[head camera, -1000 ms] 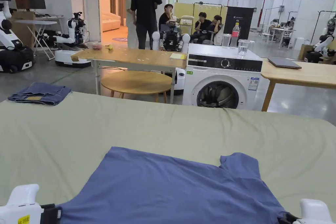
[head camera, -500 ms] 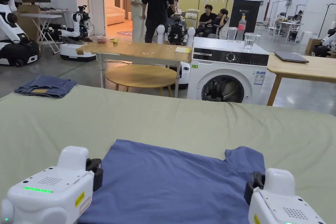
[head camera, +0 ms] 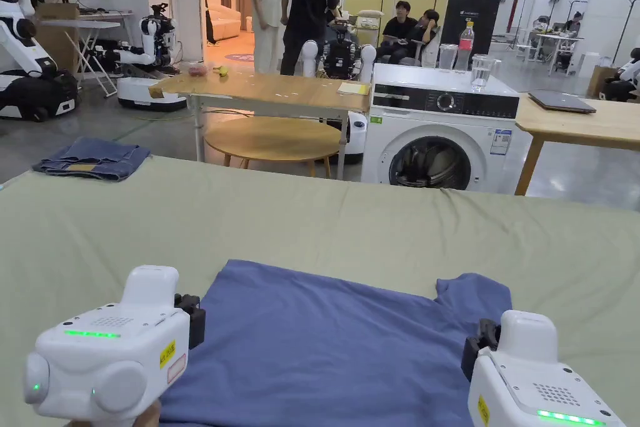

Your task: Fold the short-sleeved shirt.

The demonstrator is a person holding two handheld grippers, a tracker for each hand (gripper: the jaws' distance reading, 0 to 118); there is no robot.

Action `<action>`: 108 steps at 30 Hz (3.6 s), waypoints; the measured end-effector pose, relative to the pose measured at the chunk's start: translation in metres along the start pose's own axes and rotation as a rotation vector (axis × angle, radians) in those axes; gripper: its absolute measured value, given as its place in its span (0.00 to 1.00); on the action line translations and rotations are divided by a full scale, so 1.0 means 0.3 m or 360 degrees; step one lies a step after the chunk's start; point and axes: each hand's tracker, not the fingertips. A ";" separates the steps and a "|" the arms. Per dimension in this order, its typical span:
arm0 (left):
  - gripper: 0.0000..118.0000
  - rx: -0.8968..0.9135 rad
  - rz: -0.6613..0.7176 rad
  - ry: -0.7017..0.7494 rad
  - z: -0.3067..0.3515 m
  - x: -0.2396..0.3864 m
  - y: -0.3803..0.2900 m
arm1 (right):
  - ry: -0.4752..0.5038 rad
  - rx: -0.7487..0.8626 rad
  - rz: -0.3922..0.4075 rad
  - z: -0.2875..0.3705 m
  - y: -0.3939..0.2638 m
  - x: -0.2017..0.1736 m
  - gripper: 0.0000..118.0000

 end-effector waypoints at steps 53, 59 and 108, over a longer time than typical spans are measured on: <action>0.00 -0.0695 -0.0287 -0.0062 -1.049 -0.051 0.372 | -0.0128 -0.0646 -0.0104 -0.666 0.128 0.352 0.44; 0.00 -0.0570 -0.0220 -0.0072 -0.881 -0.087 0.406 | -0.0032 -0.1044 -0.0095 -0.935 0.161 0.438 0.61; 0.00 0.0289 -0.0166 0.0113 -0.051 -0.183 1.299 | 0.0004 0.0267 0.0157 -0.370 1.289 0.171 0.01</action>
